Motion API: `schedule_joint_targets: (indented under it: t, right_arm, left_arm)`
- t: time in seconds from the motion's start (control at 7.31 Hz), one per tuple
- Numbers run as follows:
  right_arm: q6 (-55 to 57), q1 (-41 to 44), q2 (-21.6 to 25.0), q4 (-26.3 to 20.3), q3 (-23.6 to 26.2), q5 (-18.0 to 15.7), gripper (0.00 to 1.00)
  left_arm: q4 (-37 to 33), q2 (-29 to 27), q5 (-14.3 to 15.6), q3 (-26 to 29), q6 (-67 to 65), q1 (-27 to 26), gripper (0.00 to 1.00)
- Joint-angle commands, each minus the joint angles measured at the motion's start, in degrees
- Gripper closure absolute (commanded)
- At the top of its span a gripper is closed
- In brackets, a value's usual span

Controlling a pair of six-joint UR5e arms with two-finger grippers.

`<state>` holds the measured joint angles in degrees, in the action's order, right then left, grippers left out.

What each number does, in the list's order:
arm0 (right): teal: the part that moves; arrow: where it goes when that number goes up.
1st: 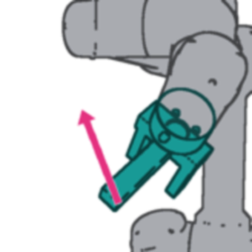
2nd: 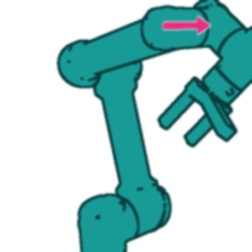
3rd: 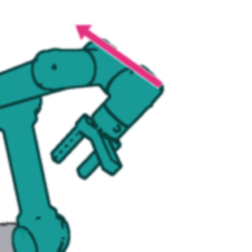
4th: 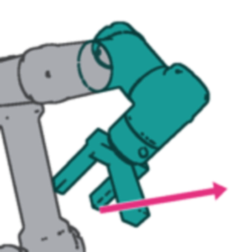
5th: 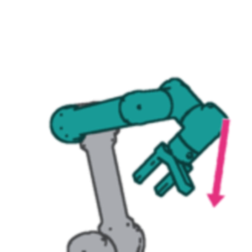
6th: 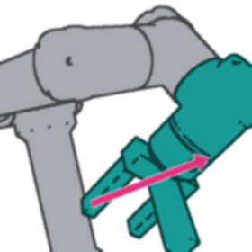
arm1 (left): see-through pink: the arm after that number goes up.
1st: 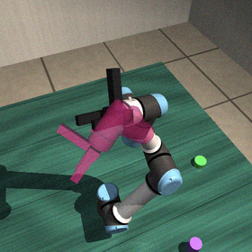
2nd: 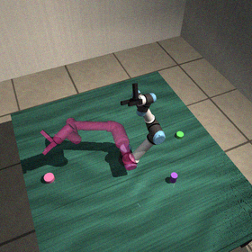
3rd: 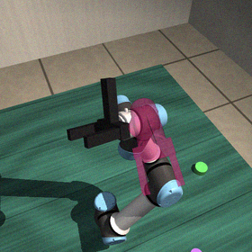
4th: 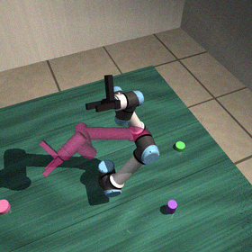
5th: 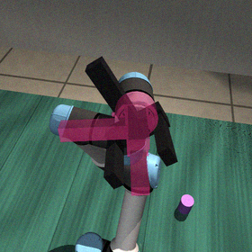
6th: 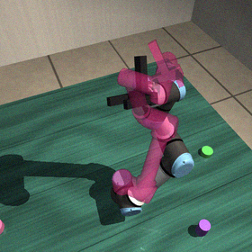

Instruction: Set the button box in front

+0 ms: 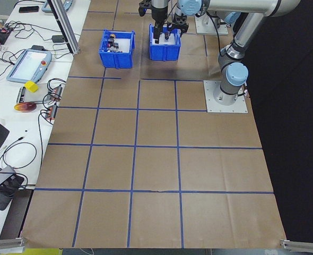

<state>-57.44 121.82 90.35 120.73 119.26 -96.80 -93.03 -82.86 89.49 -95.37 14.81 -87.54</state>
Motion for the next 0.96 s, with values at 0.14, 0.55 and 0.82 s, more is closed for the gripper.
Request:
schedule_joint_targets:
  t: [0.14, 0.55, 0.82]
  right_arm:
    - [0.31, -6.03, 1.74, -12.95, -7.98, -0.76, 0.00]
    - [2.58, -20.69, 6.41, -13.15, -8.86, -0.15, 0.00]
    - [15.62, -26.96, 6.77, -13.77, -11.84, 0.12, 0.00]
  left_arm:
    - [-1.53, -2.74, -0.02, 3.07, 0.04, -0.26, 0.01]
    - [-1.54, -1.69, -0.02, 2.56, -0.22, -0.27, 0.01]
    - [-1.54, -1.34, 0.16, 2.46, -1.01, -0.27, 0.01]
